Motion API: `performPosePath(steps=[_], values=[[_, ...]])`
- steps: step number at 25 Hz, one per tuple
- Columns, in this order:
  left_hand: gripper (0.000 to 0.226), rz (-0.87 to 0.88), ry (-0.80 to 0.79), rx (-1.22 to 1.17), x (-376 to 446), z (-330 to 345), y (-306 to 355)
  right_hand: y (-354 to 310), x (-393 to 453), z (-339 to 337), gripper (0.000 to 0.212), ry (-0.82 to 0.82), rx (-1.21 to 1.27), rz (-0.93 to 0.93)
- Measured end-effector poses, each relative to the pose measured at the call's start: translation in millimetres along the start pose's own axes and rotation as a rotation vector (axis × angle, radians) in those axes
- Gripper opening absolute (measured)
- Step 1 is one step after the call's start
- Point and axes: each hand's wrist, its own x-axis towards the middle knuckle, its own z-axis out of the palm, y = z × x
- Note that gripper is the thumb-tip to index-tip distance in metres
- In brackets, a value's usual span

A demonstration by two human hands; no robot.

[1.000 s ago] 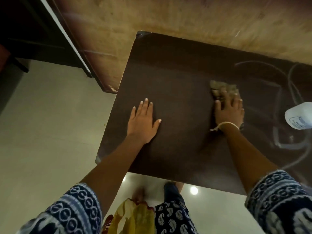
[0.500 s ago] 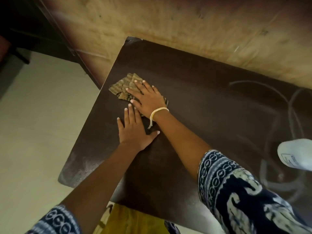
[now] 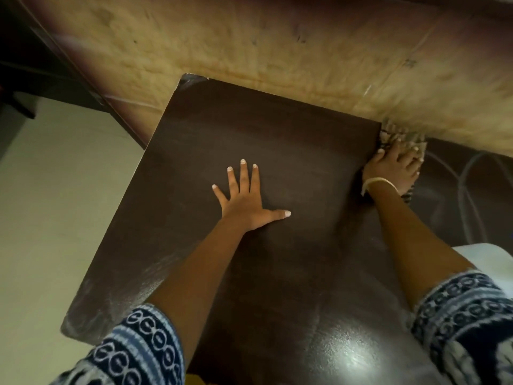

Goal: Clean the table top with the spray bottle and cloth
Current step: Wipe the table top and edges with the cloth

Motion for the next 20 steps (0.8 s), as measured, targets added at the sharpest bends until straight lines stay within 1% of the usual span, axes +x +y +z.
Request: performPosePath(steps=[1,2,3,5,7,8,9,10,11,14,15,17,18,20], values=[[0.137,0.003,-0.002,0.012,0,3,-1,-30,-7,4,0.058,-0.006,0.004,-0.042],[0.140,0.006,-0.004,0.021,1,6,-1,-63,-17,13,0.059,-0.019,-0.009,-0.155],[0.142,0.005,-0.005,0.029,2,7,-1,-97,-32,24,0.058,-0.051,-0.029,-0.318],[0.145,-0.008,-0.007,0.044,4,8,-2,-161,-75,46,0.056,-0.149,-0.094,-0.712],[0.144,-0.017,-0.030,0.066,6,8,-1,-191,-110,59,0.053,-0.266,-0.190,-1.080],[0.143,-0.018,-0.036,0.075,7,8,0,-192,-111,60,0.053,-0.311,-0.227,-1.194],[0.143,-0.018,-0.038,0.080,7,8,0,-187,-100,56,0.052,-0.329,-0.230,-1.261],[0.144,-0.016,-0.039,0.079,7,7,1,-174,-81,50,0.052,-0.309,-0.210,-1.257],[0.144,-0.013,-0.039,0.072,7,6,1,-154,-57,43,0.052,-0.267,-0.174,-1.166],[0.145,-0.012,-0.039,0.069,4,4,0,-52,21,18,0.057,-0.069,-0.086,-0.703],[0.145,-0.014,-0.054,0.074,4,2,1,-12,37,6,0.058,-0.023,-0.059,-0.545],[0.145,-0.019,-0.069,0.077,4,1,2,54,50,-14,0.059,0.014,-0.016,-0.267],[0.145,-0.020,-0.067,0.087,4,2,1,70,49,-19,0.058,0.017,-0.008,-0.151],[0.144,-0.025,-0.070,0.103,4,1,1,60,42,-15,0.057,0.014,0.027,0.008]])
